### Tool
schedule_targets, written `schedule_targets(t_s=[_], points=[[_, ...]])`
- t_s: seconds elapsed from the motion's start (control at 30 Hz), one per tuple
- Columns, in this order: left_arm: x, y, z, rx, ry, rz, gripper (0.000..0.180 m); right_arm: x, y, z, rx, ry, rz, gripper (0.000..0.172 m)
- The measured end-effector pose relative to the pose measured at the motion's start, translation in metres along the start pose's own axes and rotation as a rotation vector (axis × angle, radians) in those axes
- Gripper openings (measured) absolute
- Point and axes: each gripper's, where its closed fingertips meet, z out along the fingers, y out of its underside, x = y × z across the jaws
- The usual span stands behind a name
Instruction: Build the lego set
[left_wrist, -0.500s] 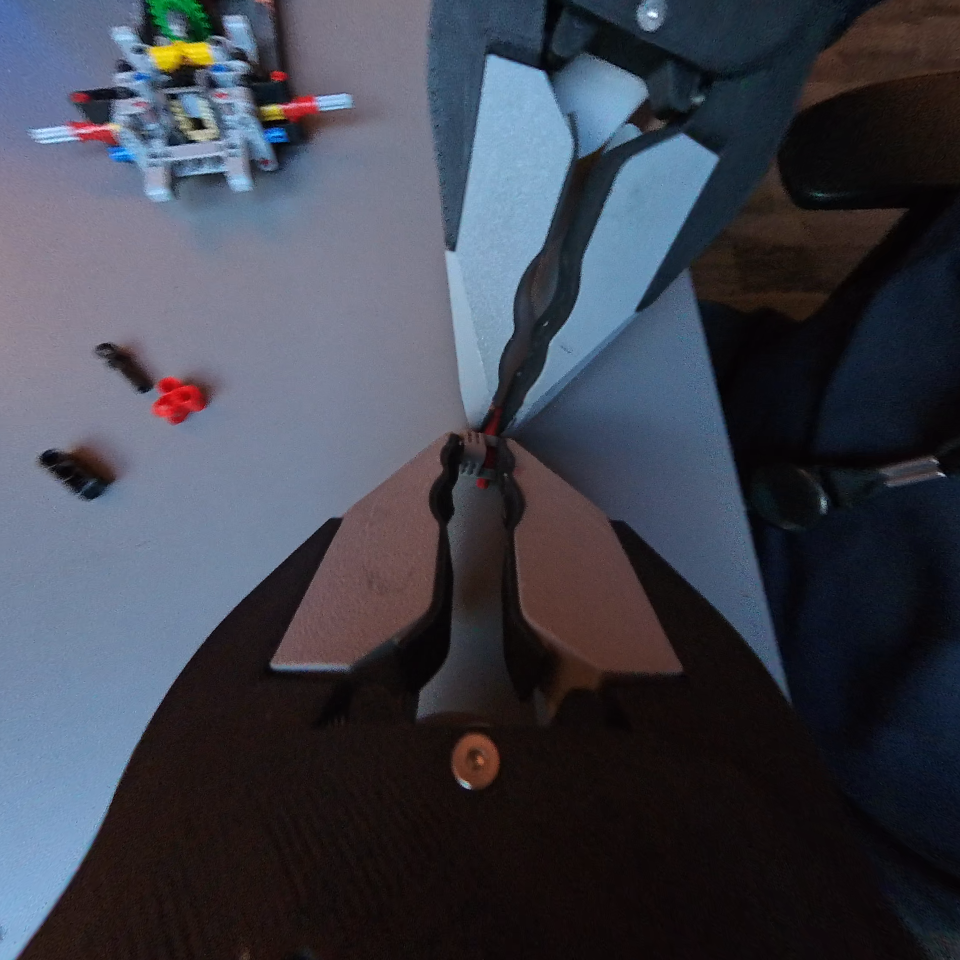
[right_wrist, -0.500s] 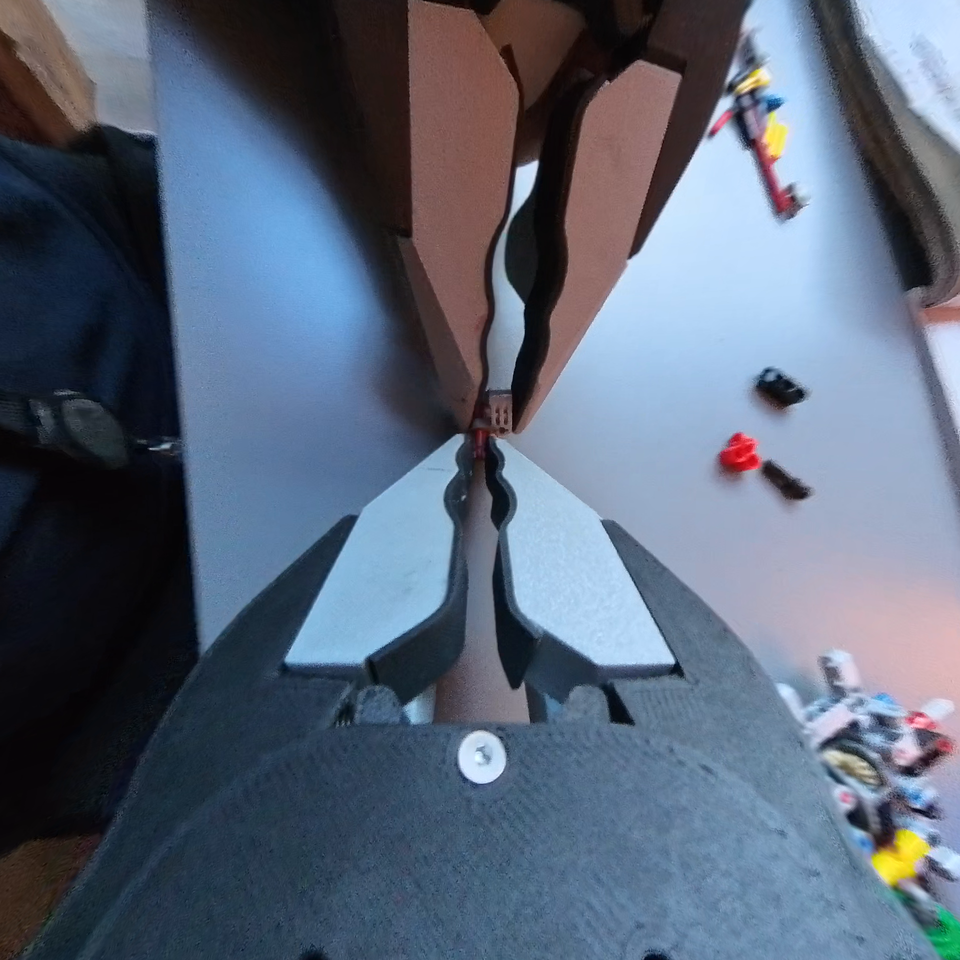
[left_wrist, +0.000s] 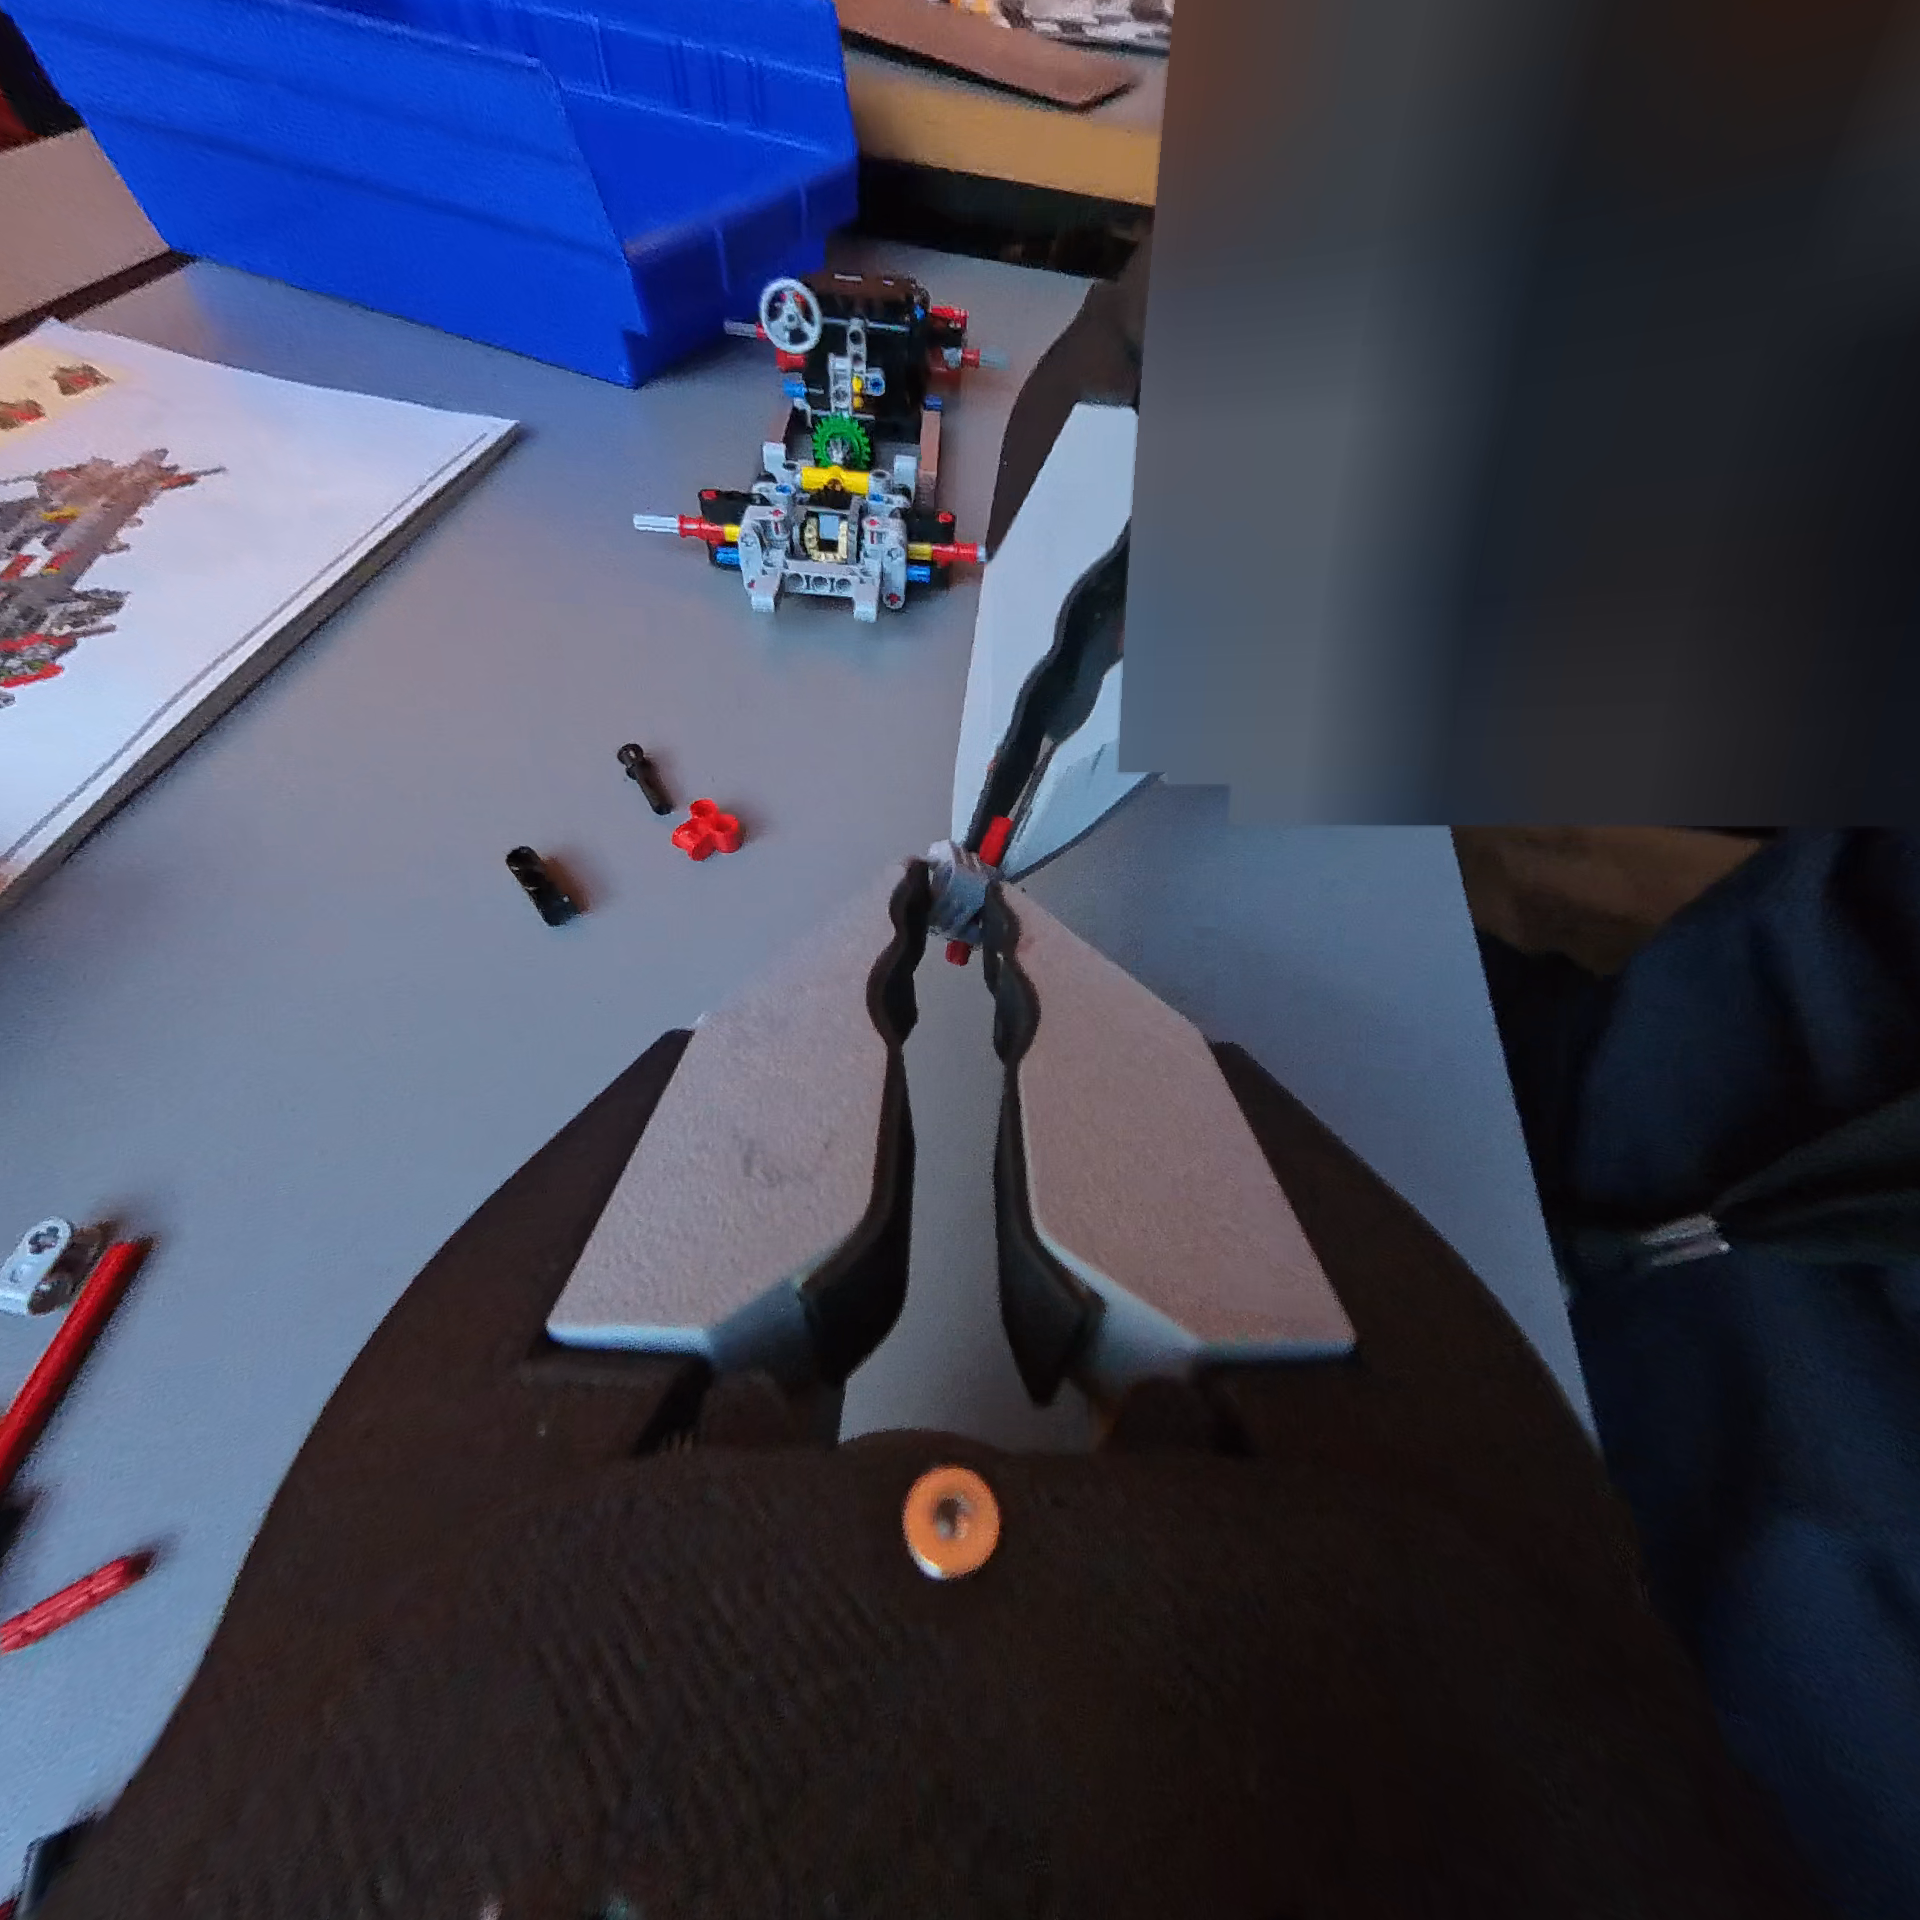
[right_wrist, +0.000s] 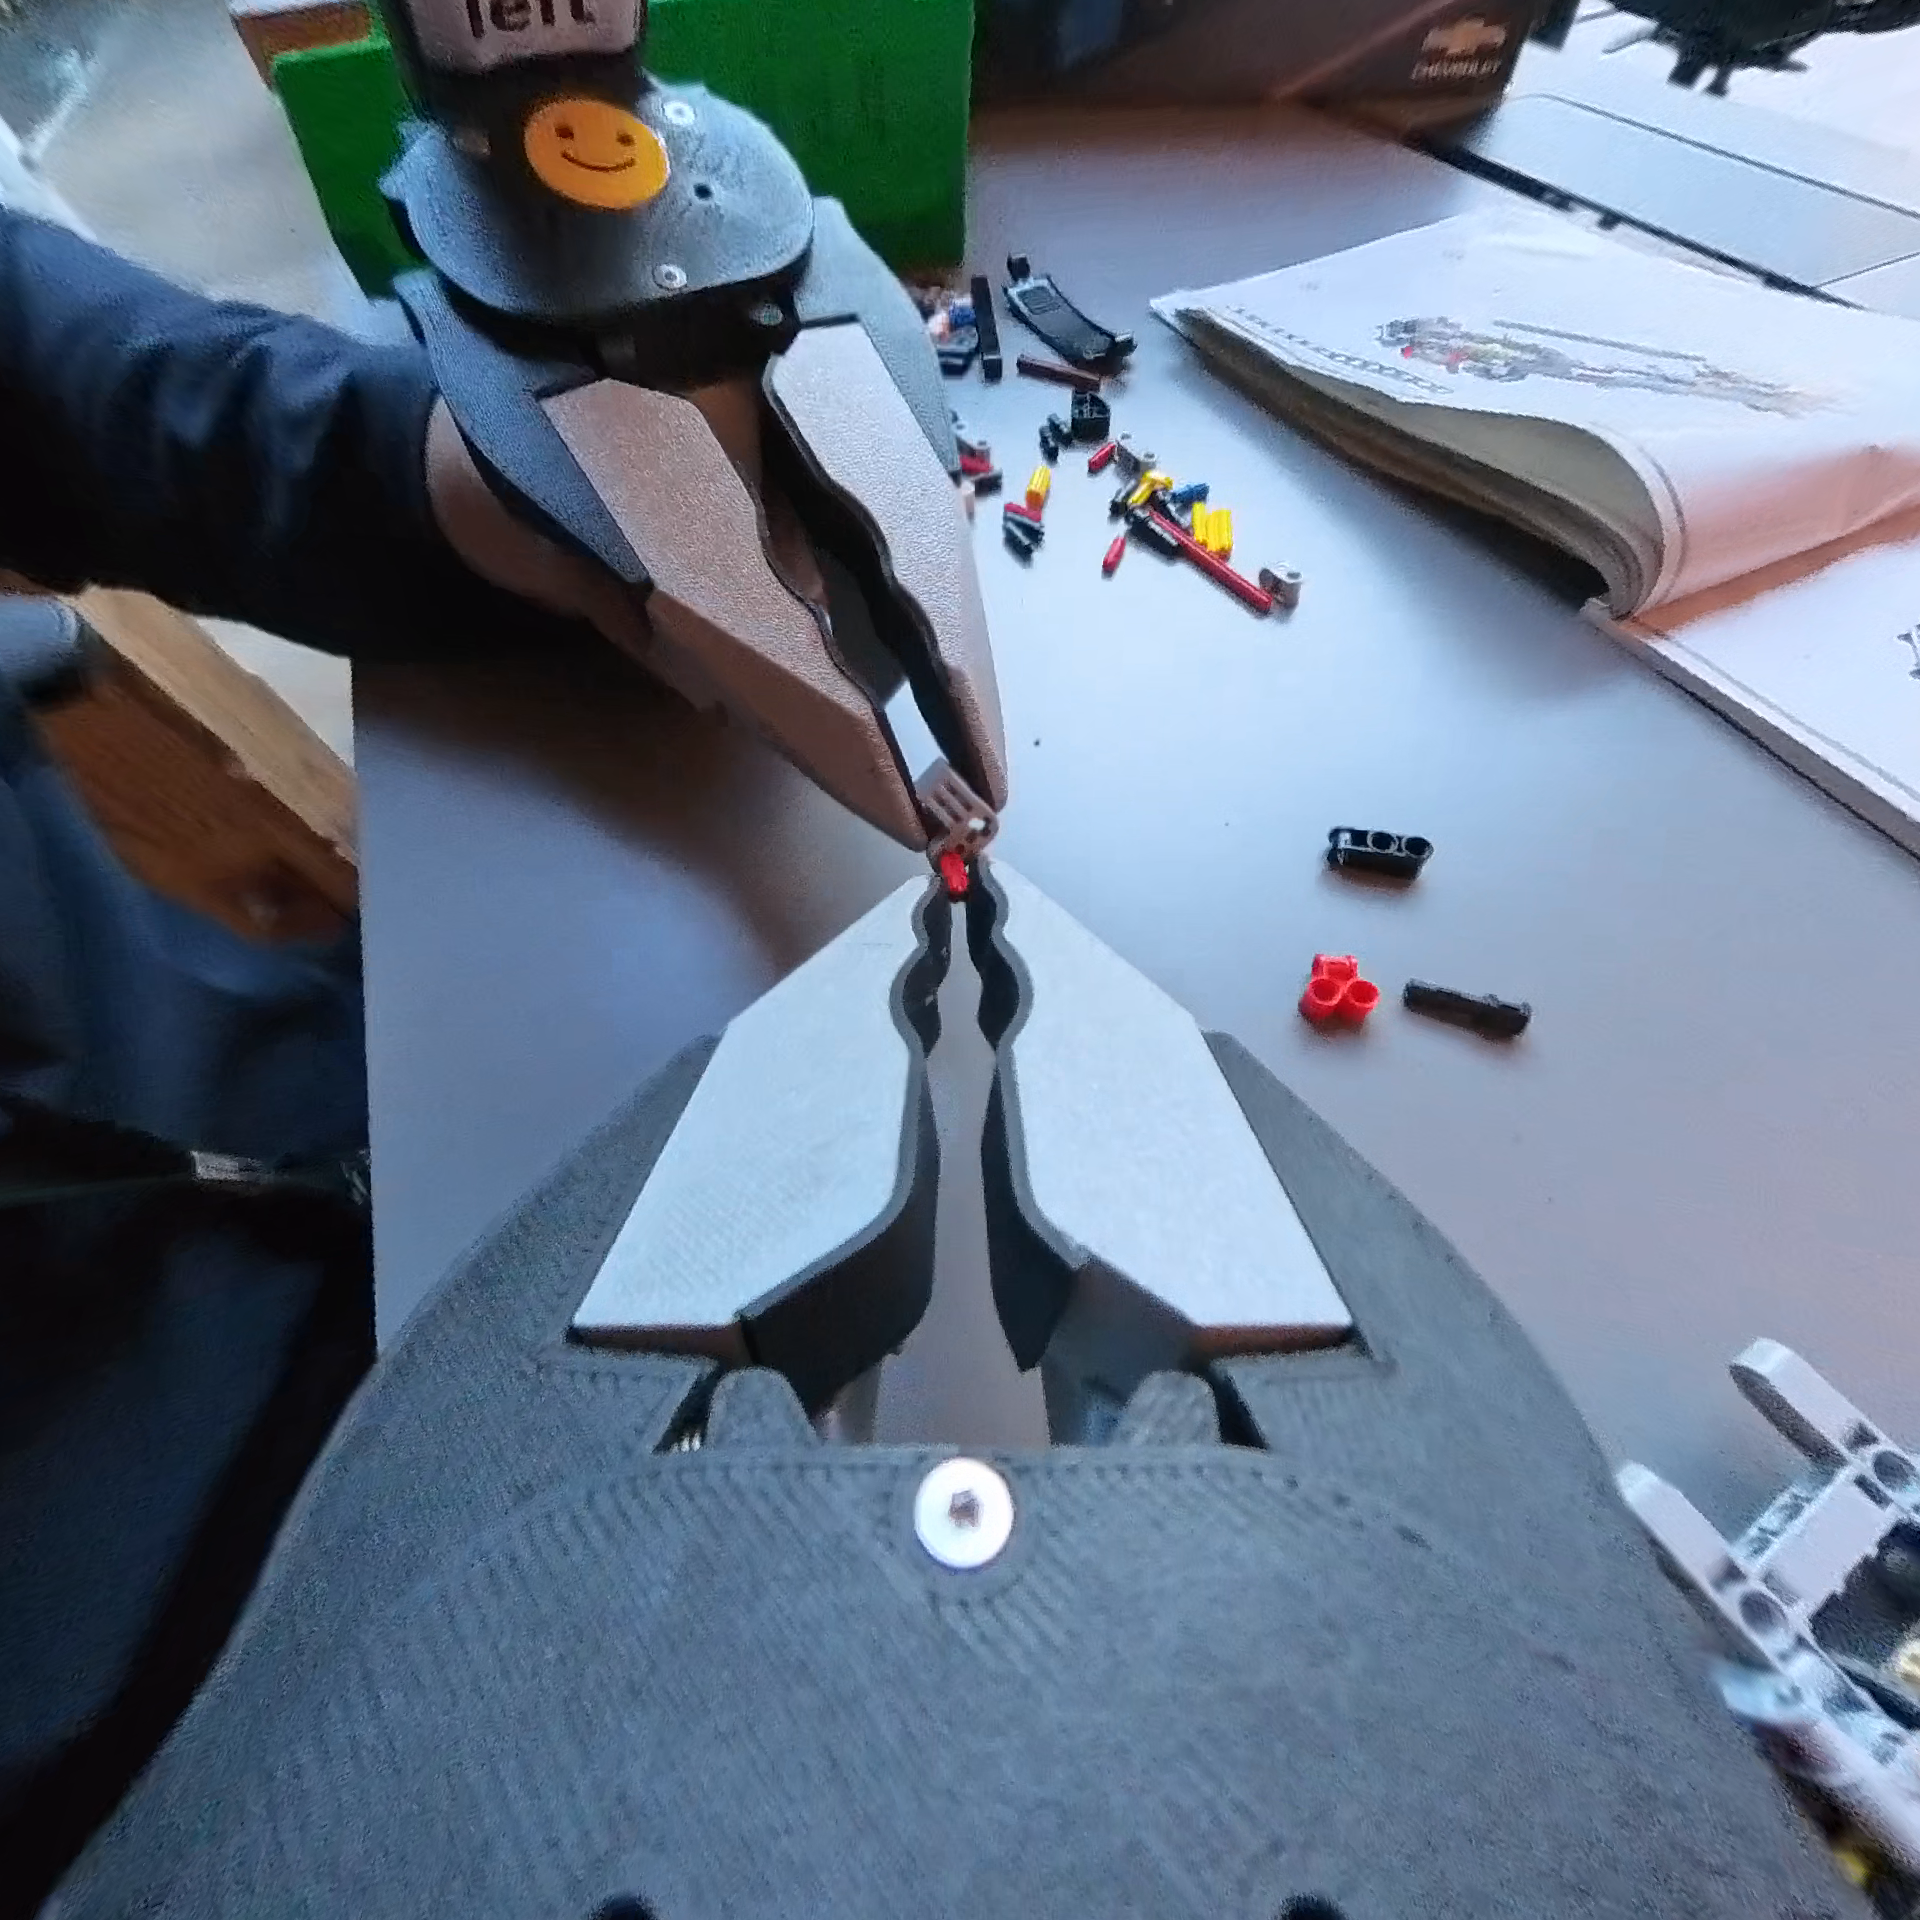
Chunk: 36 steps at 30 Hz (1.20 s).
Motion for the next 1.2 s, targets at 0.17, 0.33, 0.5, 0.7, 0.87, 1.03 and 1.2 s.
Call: schedule_targets(t_s=[0.17,0.33,0.5,0.7,0.87,1.03,1.2], points=[[0.004,-0.001,-0.005,0.009,0.143,-0.117,0.016,-0.002,0.002,0.007,-0.031,-0.068,0.025,0.001],[0.003,0.006,-0.008,-0.027,0.154,-0.105,0.015,-0.005,0.007,0.011,-0.075,-0.054,-0.042,0.001],[0.000,0.015,-0.010,-0.086,0.128,-0.030,0.008,-0.008,0.013,0.016,-0.124,-0.078,-0.068,0.001],[-0.001,0.027,-0.010,-0.158,0.085,0.105,0.007,-0.013,0.014,0.022,-0.159,-0.151,-0.055,0.001],[-0.009,0.024,-0.016,-0.150,-0.010,0.196,0.006,-0.007,0.006,0.026,-0.126,-0.162,-0.007,0.000],[-0.008,0.020,-0.022,-0.098,0.041,0.110,0.006,-0.010,-0.002,0.024,-0.079,-0.220,0.051,0.001],[-0.005,0.019,-0.025,-0.099,0.033,0.167,0.006,-0.013,-0.008,0.022,-0.064,-0.342,0.181,0.001]])
